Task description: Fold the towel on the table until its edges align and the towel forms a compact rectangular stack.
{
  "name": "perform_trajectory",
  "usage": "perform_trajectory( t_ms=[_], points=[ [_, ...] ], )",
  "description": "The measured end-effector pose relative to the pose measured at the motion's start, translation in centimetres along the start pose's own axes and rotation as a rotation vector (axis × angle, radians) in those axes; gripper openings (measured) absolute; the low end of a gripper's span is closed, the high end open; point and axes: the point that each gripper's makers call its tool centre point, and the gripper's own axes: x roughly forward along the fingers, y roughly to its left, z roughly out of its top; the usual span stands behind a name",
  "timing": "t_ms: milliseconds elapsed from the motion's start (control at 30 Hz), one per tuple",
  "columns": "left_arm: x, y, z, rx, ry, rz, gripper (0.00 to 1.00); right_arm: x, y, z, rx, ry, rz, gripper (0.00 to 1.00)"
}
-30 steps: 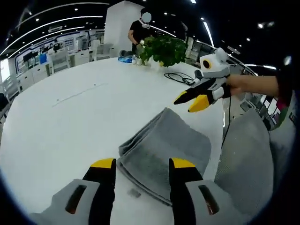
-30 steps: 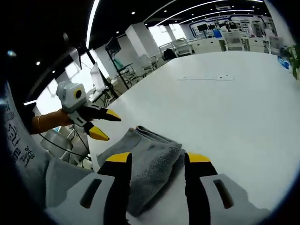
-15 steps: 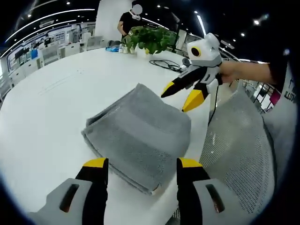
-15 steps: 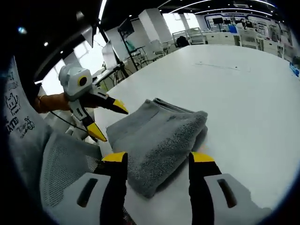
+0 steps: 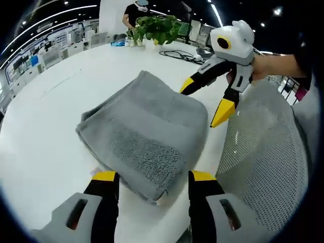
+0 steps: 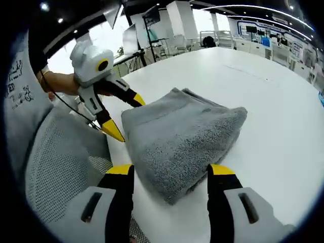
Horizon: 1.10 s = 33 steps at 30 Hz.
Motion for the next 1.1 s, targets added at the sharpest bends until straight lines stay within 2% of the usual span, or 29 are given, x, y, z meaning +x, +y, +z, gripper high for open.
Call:
perform_trajectory(
  t_ms=[33, 200, 333, 633, 1100],
  points=[
    [0.2, -0.1, -0.1, 0.007, 0.003, 0.004, 0.54, 0.3, 0.1, 0.1, -0.024, -0.009, 0.001, 0.59],
    [1.3, -0.1, -0.9, 0.067, 0.047, 0.038, 0.48, 1.3, 0.0, -0.6, -0.138, 0.029, -0.055, 0.57],
    [1.6, 0.7, -0.8, 0.099, 0.046, 0.063, 0.42, 2.0, -0.7, -1.0, -0.165, 0.046, -0.086, 0.52],
    [2.6, 3.5, 0.8, 0.101, 0.03, 0.063, 0.38, 3.0, -3.8, 0.3, -0.082, 0.008, -0.108, 0.47],
    [5.0, 8.7, 4.6, 0.099, 0.004, 0.057, 0.32, 5.0, -10.0, 2.6, -0.074, -0.023, -0.145, 0.46]
  ],
)
